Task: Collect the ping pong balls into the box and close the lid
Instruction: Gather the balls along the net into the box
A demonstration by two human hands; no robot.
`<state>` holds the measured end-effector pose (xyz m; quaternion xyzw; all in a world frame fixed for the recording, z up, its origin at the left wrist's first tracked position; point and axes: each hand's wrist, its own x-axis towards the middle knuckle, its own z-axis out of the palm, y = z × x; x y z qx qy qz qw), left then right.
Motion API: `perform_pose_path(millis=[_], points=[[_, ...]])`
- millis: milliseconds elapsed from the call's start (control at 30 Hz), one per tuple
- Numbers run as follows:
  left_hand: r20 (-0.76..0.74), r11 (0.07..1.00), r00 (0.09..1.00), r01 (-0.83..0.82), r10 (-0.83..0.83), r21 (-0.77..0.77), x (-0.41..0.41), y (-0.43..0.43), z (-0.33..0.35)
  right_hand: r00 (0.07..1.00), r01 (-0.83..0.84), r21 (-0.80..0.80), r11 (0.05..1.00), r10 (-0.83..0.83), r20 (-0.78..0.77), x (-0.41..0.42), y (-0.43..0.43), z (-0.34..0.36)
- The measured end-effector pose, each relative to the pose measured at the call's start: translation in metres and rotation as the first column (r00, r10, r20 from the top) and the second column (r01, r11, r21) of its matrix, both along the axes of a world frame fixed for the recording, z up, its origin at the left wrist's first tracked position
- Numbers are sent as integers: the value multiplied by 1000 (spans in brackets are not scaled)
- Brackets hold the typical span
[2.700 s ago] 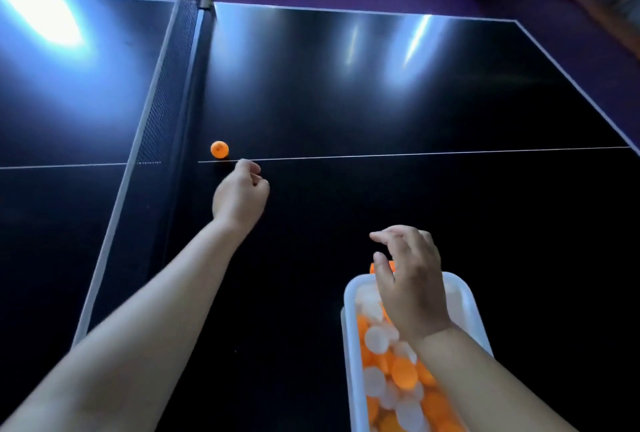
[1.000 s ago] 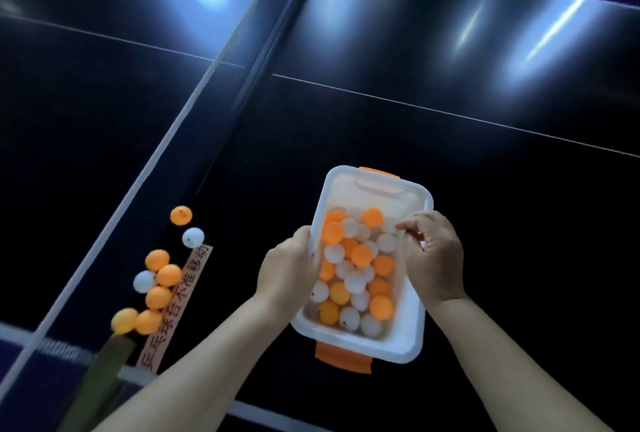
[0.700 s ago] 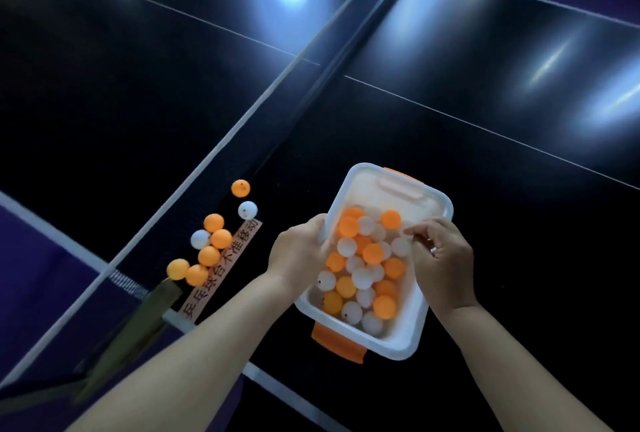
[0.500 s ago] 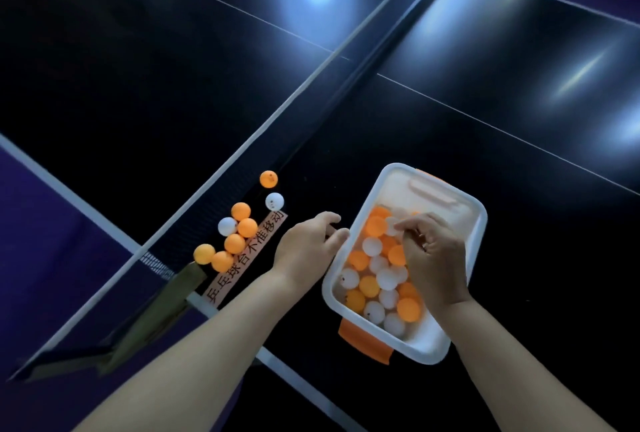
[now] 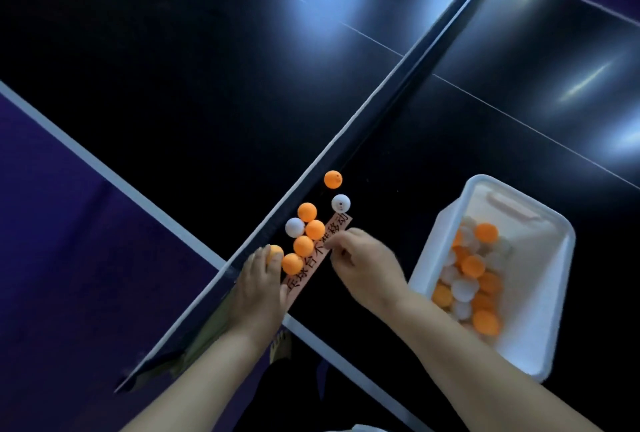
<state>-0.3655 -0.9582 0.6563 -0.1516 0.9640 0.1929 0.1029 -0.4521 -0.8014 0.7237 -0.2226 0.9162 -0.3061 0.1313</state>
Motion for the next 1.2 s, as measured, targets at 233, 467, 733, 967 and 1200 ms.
perform_pose_path(millis=[233, 467, 733, 967, 1200], points=[[-21, 996, 997, 73, -72, 57, -5, -15, -17, 979, -166, 387, 907, 105, 173, 4, -45, -46], [-2, 994, 994, 110, -110, 2, -10, -16, -18, 990, -102, 502, 859, 37, 137, 8, -46, -62], [-210, 989, 968, 143, -134, 28, -13, -7, -30, 995, 101, 373, 922, -104, -13, 7, -33, -65], [-184, 992, 975, 126, -121, 14, -10, 10, -29, 972, 73, 437, 896, -163, 171, 14, -11, -76], [-185, 999, 983, 22, -16, 31, -9, 13, -24, 989, 114, 231, 966, -132, 62, 23, -10, -65]])
